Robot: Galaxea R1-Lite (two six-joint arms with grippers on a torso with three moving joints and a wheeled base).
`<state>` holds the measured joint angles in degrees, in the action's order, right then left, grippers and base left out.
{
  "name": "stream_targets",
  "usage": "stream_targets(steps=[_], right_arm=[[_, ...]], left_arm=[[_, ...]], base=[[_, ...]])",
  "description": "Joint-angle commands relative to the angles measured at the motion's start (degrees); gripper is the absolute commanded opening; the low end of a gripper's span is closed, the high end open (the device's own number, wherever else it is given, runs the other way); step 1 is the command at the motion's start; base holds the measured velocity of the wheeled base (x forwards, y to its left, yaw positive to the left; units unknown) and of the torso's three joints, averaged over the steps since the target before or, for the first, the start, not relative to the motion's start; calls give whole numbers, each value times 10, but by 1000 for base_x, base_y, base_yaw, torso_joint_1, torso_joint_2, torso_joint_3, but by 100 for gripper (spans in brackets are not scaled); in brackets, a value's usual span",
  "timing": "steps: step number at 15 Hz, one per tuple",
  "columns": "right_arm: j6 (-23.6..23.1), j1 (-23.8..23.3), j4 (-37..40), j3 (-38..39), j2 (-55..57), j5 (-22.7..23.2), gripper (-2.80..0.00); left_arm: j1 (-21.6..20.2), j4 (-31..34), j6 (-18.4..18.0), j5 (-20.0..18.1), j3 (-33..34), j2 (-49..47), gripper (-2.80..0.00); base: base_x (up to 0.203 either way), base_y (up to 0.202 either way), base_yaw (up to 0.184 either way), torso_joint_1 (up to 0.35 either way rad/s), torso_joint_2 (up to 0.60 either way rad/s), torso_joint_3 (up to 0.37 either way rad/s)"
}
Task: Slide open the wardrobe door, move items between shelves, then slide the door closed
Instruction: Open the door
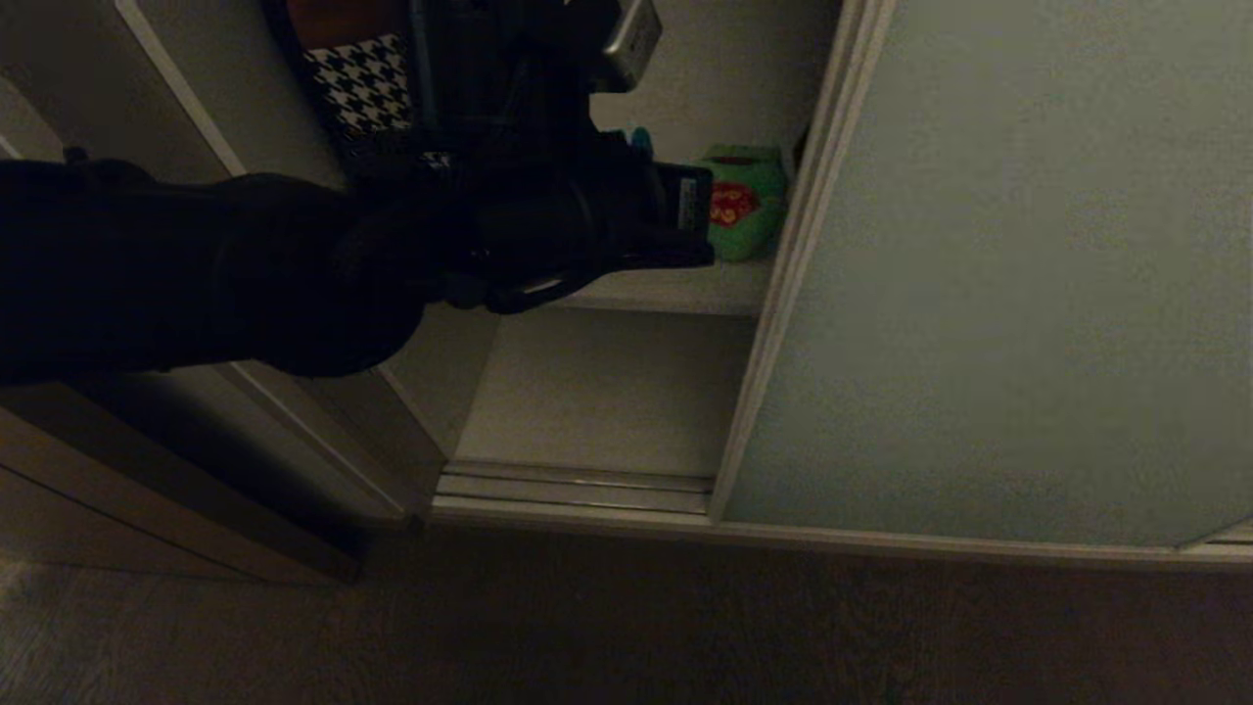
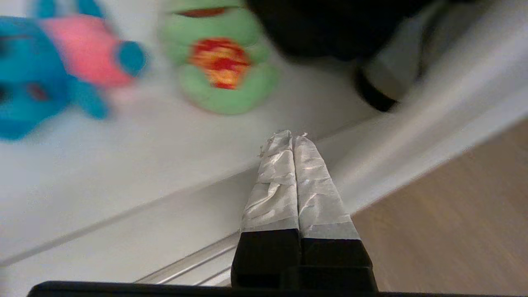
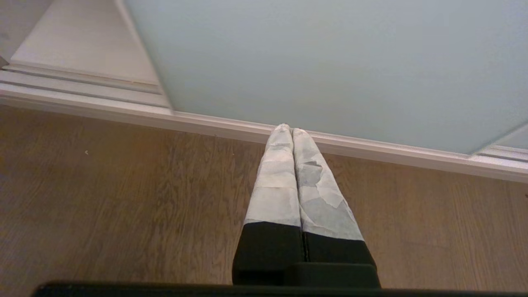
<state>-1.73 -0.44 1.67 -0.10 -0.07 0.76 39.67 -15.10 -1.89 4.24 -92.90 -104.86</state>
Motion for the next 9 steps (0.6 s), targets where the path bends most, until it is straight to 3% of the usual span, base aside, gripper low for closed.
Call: stream_targets(steps=[1,5,9], right_arm=[[0,0,0,0,1,0,-280],[0,0,0,0,0,0,-280],[0,0,0,0,0,0,-280]], left_arm=[[-41,1,5,22,20,43,-280],[-113,16,22,85,97,151,-280],[-226,118,34,83,279,346,-280]], base=[[0,0,0,0,0,0],[0,0,0,0,0,0],[0,0,0,0,0,0]])
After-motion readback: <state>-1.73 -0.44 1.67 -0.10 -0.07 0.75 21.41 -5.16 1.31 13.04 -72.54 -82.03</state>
